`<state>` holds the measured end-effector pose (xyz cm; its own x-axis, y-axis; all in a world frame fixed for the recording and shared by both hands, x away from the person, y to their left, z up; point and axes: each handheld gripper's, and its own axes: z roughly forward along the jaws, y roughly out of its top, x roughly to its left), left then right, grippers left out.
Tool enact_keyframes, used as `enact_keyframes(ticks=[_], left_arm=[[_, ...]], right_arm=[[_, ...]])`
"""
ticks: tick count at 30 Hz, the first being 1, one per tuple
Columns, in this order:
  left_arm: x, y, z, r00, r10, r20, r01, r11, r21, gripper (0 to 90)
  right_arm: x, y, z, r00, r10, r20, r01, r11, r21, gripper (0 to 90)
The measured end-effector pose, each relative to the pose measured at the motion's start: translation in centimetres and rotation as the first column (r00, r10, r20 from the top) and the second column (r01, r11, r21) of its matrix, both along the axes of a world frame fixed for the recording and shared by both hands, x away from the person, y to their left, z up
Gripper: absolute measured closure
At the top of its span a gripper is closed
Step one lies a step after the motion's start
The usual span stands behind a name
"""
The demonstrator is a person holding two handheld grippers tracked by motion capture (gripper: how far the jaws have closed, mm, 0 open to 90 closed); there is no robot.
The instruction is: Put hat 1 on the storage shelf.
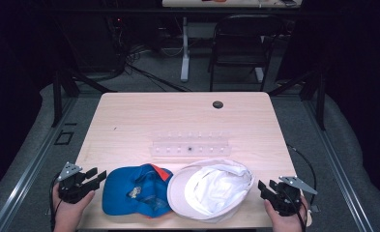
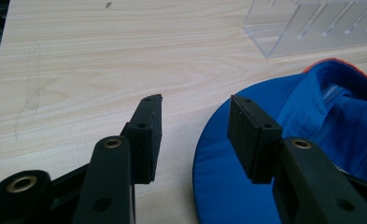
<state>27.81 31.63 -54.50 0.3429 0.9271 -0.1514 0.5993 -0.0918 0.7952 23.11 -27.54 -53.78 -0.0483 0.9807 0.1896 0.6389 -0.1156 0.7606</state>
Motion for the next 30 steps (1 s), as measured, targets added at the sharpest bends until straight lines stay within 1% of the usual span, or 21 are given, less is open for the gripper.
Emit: enact_keyframes(ticks=[1, 3, 4, 6, 8, 10, 11, 13, 14, 17, 18, 19, 20, 22, 23, 24, 25, 26, 27, 30], left_arm=[[0.0, 0.0, 0.1, 0.9999, 0.001, -0.011, -0.001, 1.0, 0.006, 55.7], [0.0, 0.0, 0.0, 0.9999, 0.01, -0.013, -0.01, 0.9999, 0.014, 55.7], [0.0, 0.0, -0.1, 0.9998, 0.012, -0.014, -0.012, 0.9997, 0.022, 55.7], [-0.1, 0.0, -0.1, 0.9998, 0.022, -0.003, -0.022, 0.9996, 0.015, 55.7], [-0.1, 0.0, 0.0, 0.9993, 0.035, 0.009, -0.035, 0.9991, 0.023, 52.9], [-0.1, 0.1, 0.0, 0.999, 0.044, 0.01, -0.044, 0.9987, 0.024, 51.7], [-0.1, 0.1, 0.0, 0.9987, 0.05, 0.01, -0.051, 0.9985, 0.023, 51.7], [0.0, 0.1, 0.0, 0.9985, 0.054, 0.009, -0.054, 0.9981, 0.027, 51.5], [0.0, 0.0, -0.1, 0.9984, 0.056, 0.001, -0.056, 0.9977, 0.038, 51.5], [0.1, -0.1, -0.1, 0.9986, 0.052, 0.007, -0.053, 0.9977, 0.042, 51.5], [0.1, -0.2, 0.0, 0.9989, 0.048, 0.002, -0.048, 0.9978, 0.045, 51.5], [0.1, -0.2, 0.0, 0.9989, 0.048, 0.002, -0.048, 0.9978, 0.045, 51.5], [0.1, -0.2, 0.0, 0.9987, 0.05, 0.006, -0.05, 0.9977, 0.045, 51.5], [0.1, -0.3, 0.0, 0.9989, 0.046, 0.011, -0.046, 0.998, 0.044, 51.5], [0.1, -0.3, 0.1, 0.999, 0.044, 0.01, -0.044, 0.9979, 0.047, 51.5], [0.2, -0.3, 0.1, 0.9992, 0.04, 0.006, -0.041, 0.9983, 0.043, 51.5], [0.2, -0.3, 0.1, 0.9992, 0.04, 0.006, -0.041, 0.9983, 0.043, 51.5], [0.3, -0.4, 0.0, 0.9992, 0.04, 0.004, -0.04, 0.9981, 0.047, 51.5], [0.3, -0.4, 0.0, 0.9992, 0.04, 0.004, -0.04, 0.9981, 0.047, 51.5], [0.3, -0.5, 0.0, 0.9994, 0.034, 0.003, -0.035, 0.9981, 0.05, 51.5]], right_arm=[[0.1, 0.0, 0.0, 0.9999, 0.004, -0.012, -0.004, 1.0, 0.006, 54.0], [0.3, 0.0, -0.1, 1.0, 0.003, -0.008, -0.003, 1.0, 0.011, 53.3], [0.3, 0.1, -0.2, 0.9999, 0.008, -0.012, -0.008, 1.0, 0.0, 53.3], [0.2, 0.1, -0.1, 0.9998, 0.012, -0.014, -0.012, 1.0, 0.002, 54.2], [0.3, 0.0, 0.0, 0.9998, 0.0, -0.019, 0.0, 1.0, -0.011, 54.2], [0.4, -0.2, 0.1, 0.9995, -0.013, -0.028, 0.013, 1.0, 0.004, 54.3], [0.5, -0.3, 0.1, 0.9994, -0.008, -0.035, 0.009, 1.0, 0.017, 54.4], [0.6, -0.4, 0.3, 0.9985, -0.006, -0.055, 0.007, 1.0, 0.02, 54.4], [0.6, -0.3, 0.4, 0.9982, 0.002, -0.06, 0.0, 1.0, 0.026, 54.4], [0.6, 0.0, 1.2, 0.9961, 0.037, -0.08, -0.036, 0.999, 0.015, 53.7], [0.6, 0.0, 1.6, 0.9951, 0.047, -0.087, -0.047, 0.999, 0.007, 53.7], [0.6, 0.0, 1.6, 0.9951, 0.047, -0.087, -0.047, 0.999, 0.007, 53.7], [0.8, 0.0, 2.2, 0.9931, 0.062, -0.099, -0.063, 0.998, -0.001, 53.7], [0.9, 0.0, 2.5, 0.9921, 0.065, -0.107, -0.066, 0.998, -0.002, 53.6], [0.9, -0.1, 2.7, 0.9915, 0.068, -0.111, -0.069, 0.998, -0.004, 53.5], [1.1, -0.2, 3.1, 0.9896, 0.07, -0.125, -0.071, 0.997, 0.0, 53.0], [1.1, -0.2, 3.1, 0.9896, 0.07, -0.125, -0.071, 0.997, 0.0, 53.0], [1.2, -0.2, 3.4, 0.9866, 0.077, -0.144, -0.079, 0.997, -0.01, 52.9], [1.2, -0.2, 3.4, 0.9866, 0.077, -0.144, -0.079, 0.997, -0.01, 52.9], [1.6, 0.1, 4.1, 0.9806, 0.093, -0.172, -0.099, 0.995, -0.028, 52.7]])
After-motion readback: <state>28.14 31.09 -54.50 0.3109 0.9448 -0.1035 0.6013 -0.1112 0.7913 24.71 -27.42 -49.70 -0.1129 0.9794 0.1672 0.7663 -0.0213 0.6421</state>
